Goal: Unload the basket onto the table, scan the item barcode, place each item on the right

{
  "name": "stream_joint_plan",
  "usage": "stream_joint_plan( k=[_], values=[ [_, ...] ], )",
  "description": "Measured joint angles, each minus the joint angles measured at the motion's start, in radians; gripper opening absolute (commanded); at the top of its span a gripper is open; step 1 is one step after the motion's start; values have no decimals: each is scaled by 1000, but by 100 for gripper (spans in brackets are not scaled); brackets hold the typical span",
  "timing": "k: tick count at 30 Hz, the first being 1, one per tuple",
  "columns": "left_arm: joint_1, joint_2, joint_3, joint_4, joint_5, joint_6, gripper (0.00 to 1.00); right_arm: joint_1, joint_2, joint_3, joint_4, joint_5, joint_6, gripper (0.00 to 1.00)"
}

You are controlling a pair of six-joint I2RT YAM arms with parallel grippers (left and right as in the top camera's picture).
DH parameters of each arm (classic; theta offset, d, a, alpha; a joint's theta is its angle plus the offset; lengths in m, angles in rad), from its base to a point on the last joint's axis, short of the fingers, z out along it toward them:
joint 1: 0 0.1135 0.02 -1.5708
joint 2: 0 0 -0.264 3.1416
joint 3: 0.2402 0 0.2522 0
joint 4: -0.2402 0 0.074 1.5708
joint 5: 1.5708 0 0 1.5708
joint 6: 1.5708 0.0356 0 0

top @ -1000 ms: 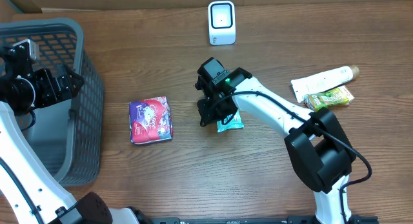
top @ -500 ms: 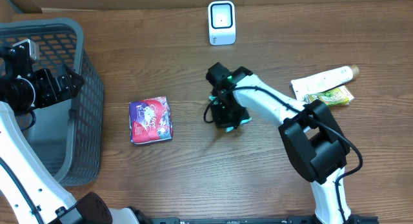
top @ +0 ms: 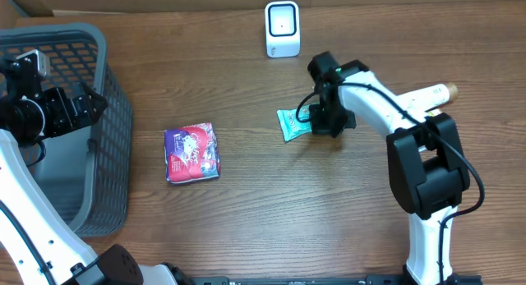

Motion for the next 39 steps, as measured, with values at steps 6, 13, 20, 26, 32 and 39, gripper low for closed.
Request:
stream_joint_plan(
  k=[6,13,20,26,32,39],
  values=[
    [0,0,0,0,0,0,99,-50,-12,39,-2,-148,-21,30],
    [0,0,0,0,0,0,100,-173,-19,31,51,-245,-57,54],
    [0,0,0,0,0,0,100,-193,-24,-87,173,-348,-117,54],
    [0,0,0,0,0,0,100,-186,-25,-154,259,-438,-138,52],
    [0,0,0,0,0,0,99,-185,-18,-165,317,-471,-117,31],
    [0,0,0,0,0,0,99,-182,-8,-165,336,-513,-63,4]
  ],
)
